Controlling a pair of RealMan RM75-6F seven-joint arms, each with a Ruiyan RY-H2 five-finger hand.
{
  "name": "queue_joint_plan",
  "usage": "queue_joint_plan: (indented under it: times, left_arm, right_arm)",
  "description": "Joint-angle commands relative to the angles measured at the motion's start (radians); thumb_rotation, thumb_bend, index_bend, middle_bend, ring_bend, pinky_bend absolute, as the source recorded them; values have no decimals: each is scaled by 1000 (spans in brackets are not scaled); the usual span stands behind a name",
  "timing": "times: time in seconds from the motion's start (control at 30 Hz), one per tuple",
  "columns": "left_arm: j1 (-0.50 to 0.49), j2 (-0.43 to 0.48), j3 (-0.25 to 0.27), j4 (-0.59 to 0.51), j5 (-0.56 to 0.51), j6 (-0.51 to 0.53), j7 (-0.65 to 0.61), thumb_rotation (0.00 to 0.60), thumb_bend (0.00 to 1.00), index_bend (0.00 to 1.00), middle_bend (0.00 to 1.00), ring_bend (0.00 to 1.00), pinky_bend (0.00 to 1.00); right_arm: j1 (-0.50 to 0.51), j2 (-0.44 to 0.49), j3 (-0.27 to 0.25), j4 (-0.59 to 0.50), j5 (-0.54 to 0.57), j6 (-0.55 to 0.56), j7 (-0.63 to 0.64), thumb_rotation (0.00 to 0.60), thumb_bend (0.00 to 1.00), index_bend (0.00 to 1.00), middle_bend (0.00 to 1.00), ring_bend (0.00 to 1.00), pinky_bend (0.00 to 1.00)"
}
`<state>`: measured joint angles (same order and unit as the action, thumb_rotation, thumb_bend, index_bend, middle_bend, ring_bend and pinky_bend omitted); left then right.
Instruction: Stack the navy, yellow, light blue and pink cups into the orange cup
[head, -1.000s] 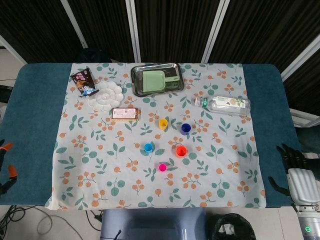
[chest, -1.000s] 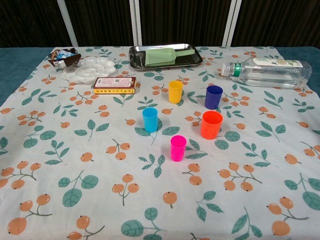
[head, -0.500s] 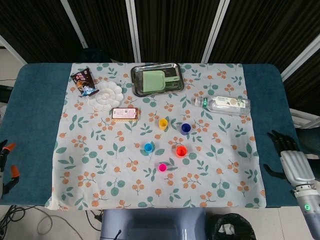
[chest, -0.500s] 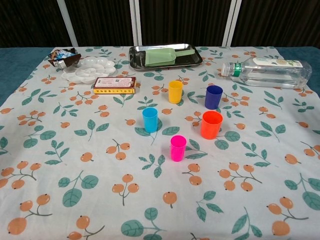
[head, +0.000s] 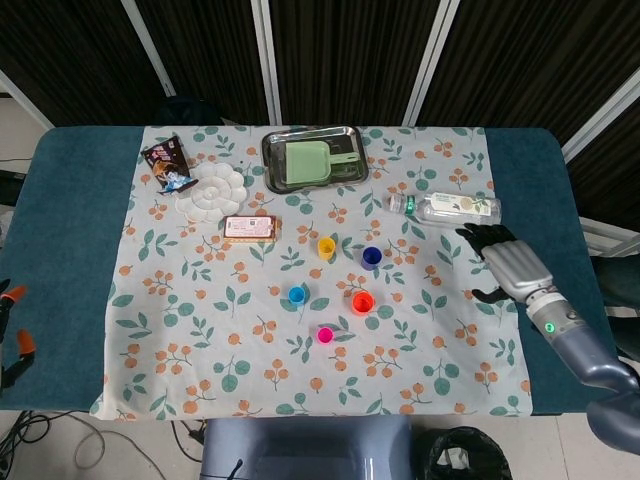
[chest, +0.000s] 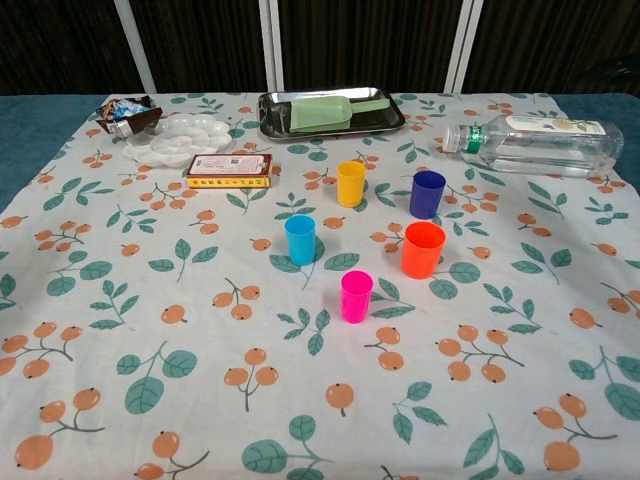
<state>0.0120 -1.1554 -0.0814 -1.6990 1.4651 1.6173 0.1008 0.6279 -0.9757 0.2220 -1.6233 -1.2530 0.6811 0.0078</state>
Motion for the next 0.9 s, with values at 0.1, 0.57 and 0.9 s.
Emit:
queue_joint_plan:
  times: [0.1,0.57,0.9]
  left_arm:
    - [-1,0,-1,4,-6,-5,-4,600,614,177,84,4,0]
    - [1,2,-5,4,-17,-7,-14,600,614,179,84,4,0]
    - [3,5,-8,3,-27,-5,-18,600,615,180,84,4,0]
  right_arm:
    - [105,-100,0,53,140,-80,-157,600,315,0,0,12,52]
    - [210,-286,-34,126,394,-13,-331,600,293,0,0,11,50]
    - [276,-369,-31,171,487,8,-384,600,293,37,0,11,50]
